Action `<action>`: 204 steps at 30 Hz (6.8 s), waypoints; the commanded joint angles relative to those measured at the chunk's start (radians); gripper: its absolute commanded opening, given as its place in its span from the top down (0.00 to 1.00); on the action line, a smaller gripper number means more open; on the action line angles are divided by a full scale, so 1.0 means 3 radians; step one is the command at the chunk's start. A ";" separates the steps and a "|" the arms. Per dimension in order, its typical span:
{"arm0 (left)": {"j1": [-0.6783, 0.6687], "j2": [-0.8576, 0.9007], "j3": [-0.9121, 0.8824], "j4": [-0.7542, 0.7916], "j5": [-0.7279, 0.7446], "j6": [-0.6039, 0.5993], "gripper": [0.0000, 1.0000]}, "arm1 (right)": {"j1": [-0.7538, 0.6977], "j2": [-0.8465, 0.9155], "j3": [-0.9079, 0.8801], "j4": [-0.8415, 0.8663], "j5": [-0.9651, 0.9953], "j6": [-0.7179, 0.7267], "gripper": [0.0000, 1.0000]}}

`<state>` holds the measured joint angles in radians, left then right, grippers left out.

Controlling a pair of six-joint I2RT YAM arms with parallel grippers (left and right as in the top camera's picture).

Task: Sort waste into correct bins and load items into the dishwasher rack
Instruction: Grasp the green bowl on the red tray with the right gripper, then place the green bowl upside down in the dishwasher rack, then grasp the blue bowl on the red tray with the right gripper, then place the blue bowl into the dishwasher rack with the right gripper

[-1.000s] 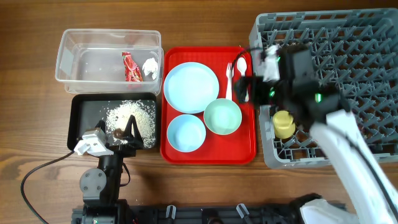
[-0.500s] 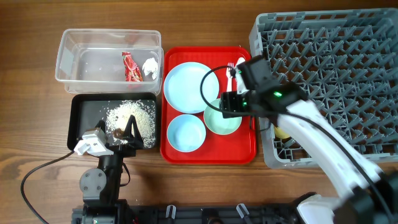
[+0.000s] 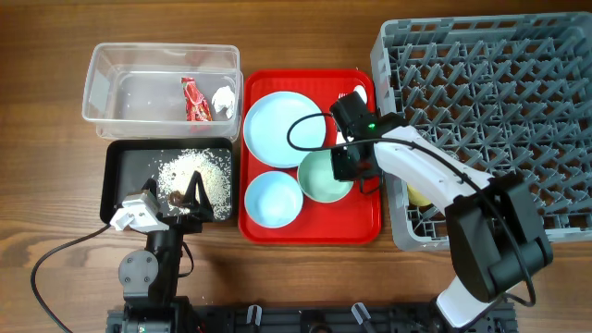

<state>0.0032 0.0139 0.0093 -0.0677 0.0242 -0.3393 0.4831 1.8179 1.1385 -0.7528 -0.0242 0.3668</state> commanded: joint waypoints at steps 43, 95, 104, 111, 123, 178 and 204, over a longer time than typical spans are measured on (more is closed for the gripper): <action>0.0033 -0.0024 -0.0013 -0.0023 -0.0023 -0.0029 0.00 | -0.1202 -0.0853 0.0072 0.0384 0.4259 -0.0552 0.96; 0.0033 -0.0024 -0.0013 -0.0023 -0.0023 -0.0029 0.00 | 0.0462 -0.1438 0.0075 0.0106 -0.0551 -0.0103 0.21; 0.0033 -0.0024 -0.0013 -0.0023 -0.0023 -0.0029 0.00 | 0.0701 -0.0765 0.0074 0.0013 -0.1176 0.0537 0.23; 0.0033 -0.0024 -0.0013 -0.0023 -0.0023 -0.0029 0.00 | 0.0752 -0.0160 0.0074 0.0038 -0.0994 0.1096 0.27; 0.0033 -0.0024 -0.0013 -0.0023 -0.0023 -0.0029 0.00 | 0.0706 0.0020 0.0075 0.0093 -0.0753 0.1319 0.96; 0.0033 -0.0024 -0.0013 -0.0023 -0.0023 -0.0029 0.00 | -0.1995 -0.0788 0.0277 -0.0006 0.4350 -0.0237 0.96; 0.0033 -0.0024 -0.0013 -0.0023 -0.0023 -0.0029 0.00 | -0.2038 -0.0009 0.0117 0.1481 0.4439 -0.1962 0.96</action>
<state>0.0032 0.0139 0.0093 -0.0681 0.0242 -0.3428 -0.1234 1.8046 1.1954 -0.3054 1.2919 -0.2039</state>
